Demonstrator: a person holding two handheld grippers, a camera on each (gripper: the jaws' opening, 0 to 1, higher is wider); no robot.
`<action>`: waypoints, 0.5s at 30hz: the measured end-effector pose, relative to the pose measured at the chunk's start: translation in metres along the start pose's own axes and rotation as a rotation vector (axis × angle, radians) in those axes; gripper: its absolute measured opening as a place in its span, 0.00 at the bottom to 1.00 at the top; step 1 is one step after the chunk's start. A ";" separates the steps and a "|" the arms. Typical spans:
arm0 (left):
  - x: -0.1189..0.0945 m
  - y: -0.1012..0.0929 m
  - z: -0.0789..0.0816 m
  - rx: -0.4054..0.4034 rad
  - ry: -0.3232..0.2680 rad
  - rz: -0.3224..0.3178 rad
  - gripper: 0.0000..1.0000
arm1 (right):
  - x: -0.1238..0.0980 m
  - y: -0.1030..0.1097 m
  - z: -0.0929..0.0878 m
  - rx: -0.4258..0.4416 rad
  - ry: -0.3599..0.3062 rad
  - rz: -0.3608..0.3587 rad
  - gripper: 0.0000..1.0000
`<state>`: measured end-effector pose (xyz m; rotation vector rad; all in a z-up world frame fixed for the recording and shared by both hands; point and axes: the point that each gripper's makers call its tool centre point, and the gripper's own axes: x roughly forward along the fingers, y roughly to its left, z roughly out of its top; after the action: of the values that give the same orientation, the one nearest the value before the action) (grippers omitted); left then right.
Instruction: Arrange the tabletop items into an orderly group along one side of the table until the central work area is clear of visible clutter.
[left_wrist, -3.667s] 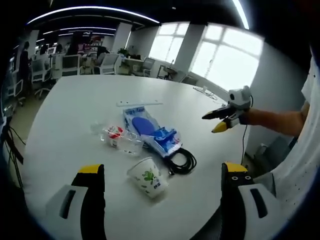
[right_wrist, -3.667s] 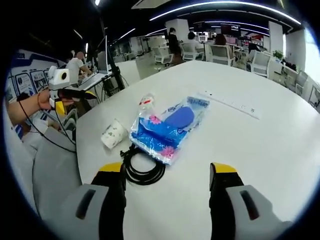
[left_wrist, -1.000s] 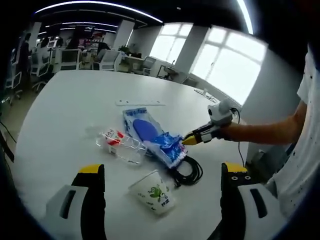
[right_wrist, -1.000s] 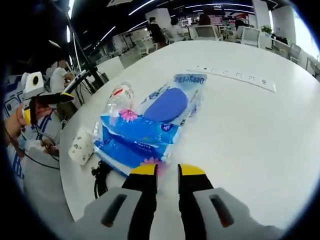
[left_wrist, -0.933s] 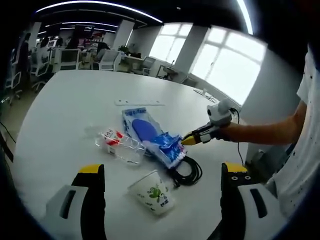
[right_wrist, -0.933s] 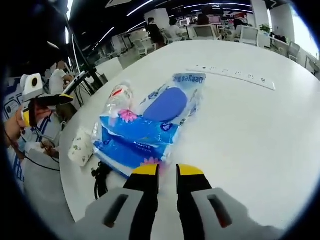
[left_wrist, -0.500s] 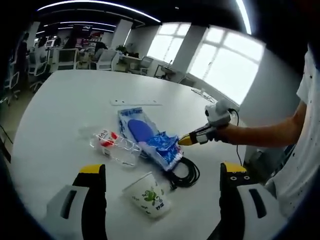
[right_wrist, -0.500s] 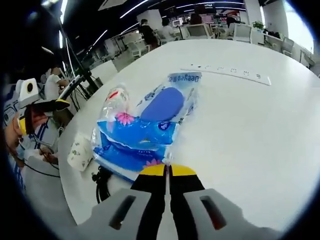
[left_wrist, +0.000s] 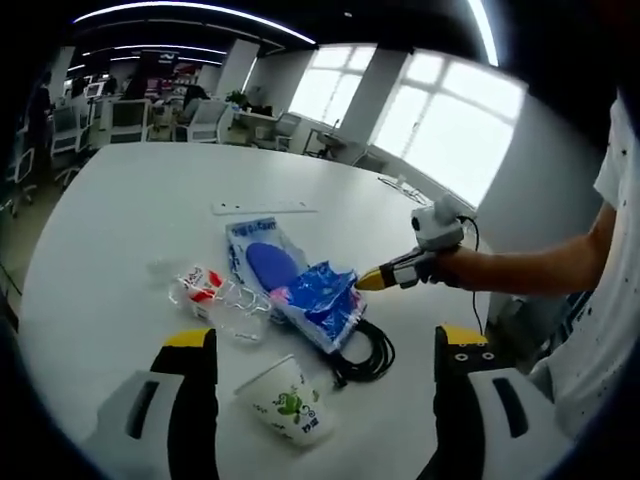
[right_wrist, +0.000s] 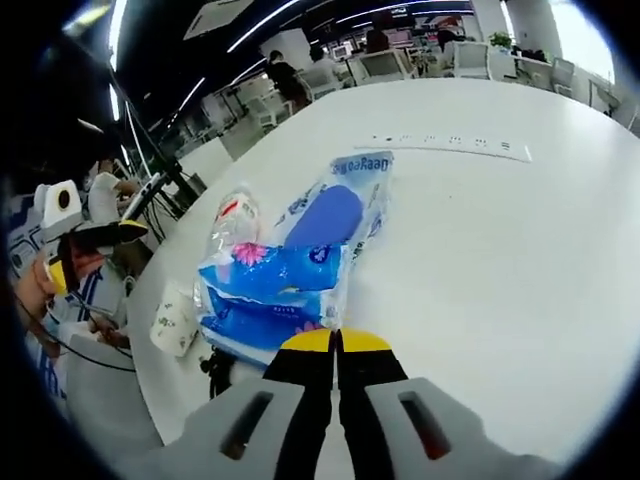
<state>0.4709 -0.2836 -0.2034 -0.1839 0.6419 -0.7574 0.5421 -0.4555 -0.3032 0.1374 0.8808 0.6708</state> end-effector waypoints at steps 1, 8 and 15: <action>0.001 0.000 0.001 -0.001 0.000 0.001 0.89 | -0.003 -0.001 0.002 0.017 -0.006 0.002 0.00; 0.016 -0.006 0.006 0.007 0.010 -0.007 0.83 | -0.013 -0.001 0.006 0.032 -0.033 0.007 0.00; 0.030 -0.015 0.012 0.021 0.014 -0.028 0.79 | -0.026 0.000 0.014 0.051 -0.070 0.007 0.00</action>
<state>0.4861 -0.3164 -0.2023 -0.1684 0.6452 -0.7926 0.5407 -0.4688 -0.2764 0.2092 0.8306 0.6466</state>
